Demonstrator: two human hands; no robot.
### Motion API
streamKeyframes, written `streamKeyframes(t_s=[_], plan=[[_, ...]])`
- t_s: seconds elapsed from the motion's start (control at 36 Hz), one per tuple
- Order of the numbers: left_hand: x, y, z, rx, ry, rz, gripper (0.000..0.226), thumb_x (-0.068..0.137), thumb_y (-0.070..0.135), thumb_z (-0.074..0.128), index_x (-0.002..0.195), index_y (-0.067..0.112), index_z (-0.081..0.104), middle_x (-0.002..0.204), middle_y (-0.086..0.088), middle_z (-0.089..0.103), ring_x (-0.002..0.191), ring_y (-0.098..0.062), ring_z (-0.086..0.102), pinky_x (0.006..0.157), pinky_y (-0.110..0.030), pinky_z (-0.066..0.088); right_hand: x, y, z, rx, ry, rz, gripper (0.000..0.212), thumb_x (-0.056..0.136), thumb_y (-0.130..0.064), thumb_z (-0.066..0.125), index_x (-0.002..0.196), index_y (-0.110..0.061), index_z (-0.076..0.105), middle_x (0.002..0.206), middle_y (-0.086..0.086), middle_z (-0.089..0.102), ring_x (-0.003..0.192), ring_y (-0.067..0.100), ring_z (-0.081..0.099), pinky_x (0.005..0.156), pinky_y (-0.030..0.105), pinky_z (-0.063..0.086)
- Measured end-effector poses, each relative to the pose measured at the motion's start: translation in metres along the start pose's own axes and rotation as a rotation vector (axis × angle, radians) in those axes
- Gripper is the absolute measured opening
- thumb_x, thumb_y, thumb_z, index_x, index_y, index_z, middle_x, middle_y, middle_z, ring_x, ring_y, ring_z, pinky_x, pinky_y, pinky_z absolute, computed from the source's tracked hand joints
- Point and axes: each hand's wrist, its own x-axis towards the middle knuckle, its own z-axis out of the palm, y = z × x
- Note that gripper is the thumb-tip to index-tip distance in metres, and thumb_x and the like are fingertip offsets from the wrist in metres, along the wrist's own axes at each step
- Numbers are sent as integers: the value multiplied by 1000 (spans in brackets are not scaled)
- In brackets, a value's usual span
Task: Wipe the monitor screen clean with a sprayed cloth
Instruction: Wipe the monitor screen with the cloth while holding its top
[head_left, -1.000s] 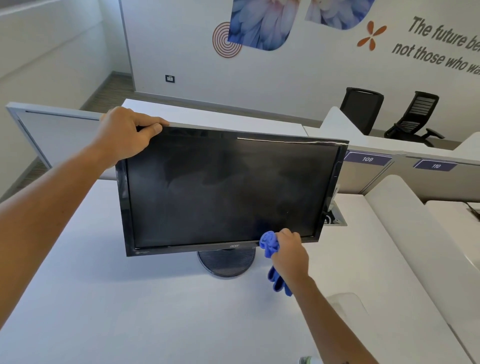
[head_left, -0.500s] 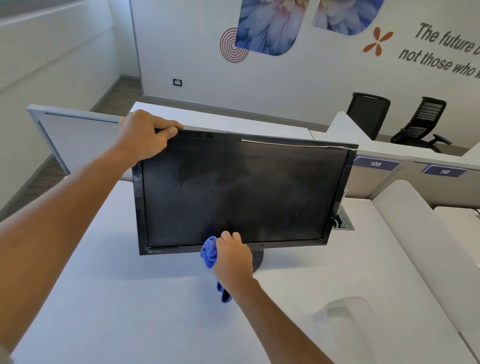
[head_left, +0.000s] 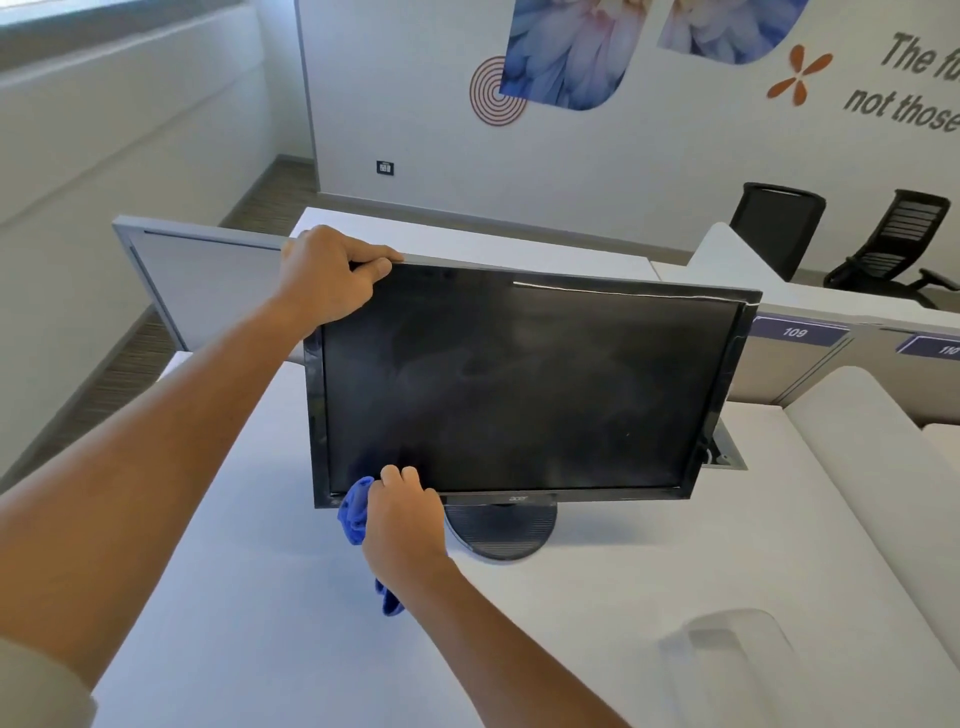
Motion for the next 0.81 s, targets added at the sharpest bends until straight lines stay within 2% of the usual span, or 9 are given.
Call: streamKeyframes(t_s=[0.14,0.22,0.28,0.33,0.42,0.56,0.64,0.72,0.81], plan=[[0,0,0,-15,-2,-9,23,106,25,69,126,25,82,120,-5,82,119,-33,68,115,-56,50,8,-27,3,21,8,-45,29,91,-27,77,116,-17,65,97,0,36,100,22,46,77,36,35],[-1,0,0,-19,1,-6,23,106,25,70,125,25,82,120,-4,83,120,-32,69,115,-56,49,9,-40,3,40,28,-48,22,93,-24,74,111,-16,64,95,0,39,94,21,42,76,36,35],[-2,0,0,-18,-3,-2,23,106,25,69,126,25,82,122,-3,82,119,-32,69,115,-56,49,8,-44,6,152,39,21,16,93,-16,70,106,-14,62,100,3,46,97,23,49,76,37,40],[-1,0,0,-25,-3,-5,24,106,25,69,126,25,82,124,-3,82,121,-30,68,116,-56,49,5,-46,8,397,46,171,16,89,-5,66,99,-14,57,105,5,51,94,25,57,74,36,46],[0,0,1,-20,5,3,23,106,26,70,126,26,82,124,-3,82,121,-27,68,117,-53,48,-4,-46,11,878,32,378,20,87,-1,53,102,-14,57,109,5,59,84,15,59,69,27,47],[1,-3,2,-20,17,30,24,106,26,70,126,26,82,124,-3,82,125,-24,68,120,-51,45,-9,-58,14,1440,-45,611,42,84,-4,42,115,-20,65,96,-1,65,81,14,58,75,27,49],[0,-4,2,-12,17,35,24,106,25,70,127,25,81,126,-2,81,126,-24,68,120,-53,45,-10,-62,13,1538,-63,671,43,88,-6,44,108,-30,74,85,-9,70,74,12,60,68,25,52],[0,-4,2,-20,17,38,24,106,24,70,127,25,82,126,-3,81,126,-25,68,120,-54,45,-14,-61,9,1521,-31,618,52,82,-1,39,99,-33,76,78,-18,71,65,3,59,63,19,50],[0,-3,1,-27,6,31,24,106,24,69,128,24,81,127,-3,81,128,-25,67,120,-54,45,-13,-59,2,1240,-6,522,41,78,2,38,98,-18,68,96,-2,69,72,14,52,65,29,44]])
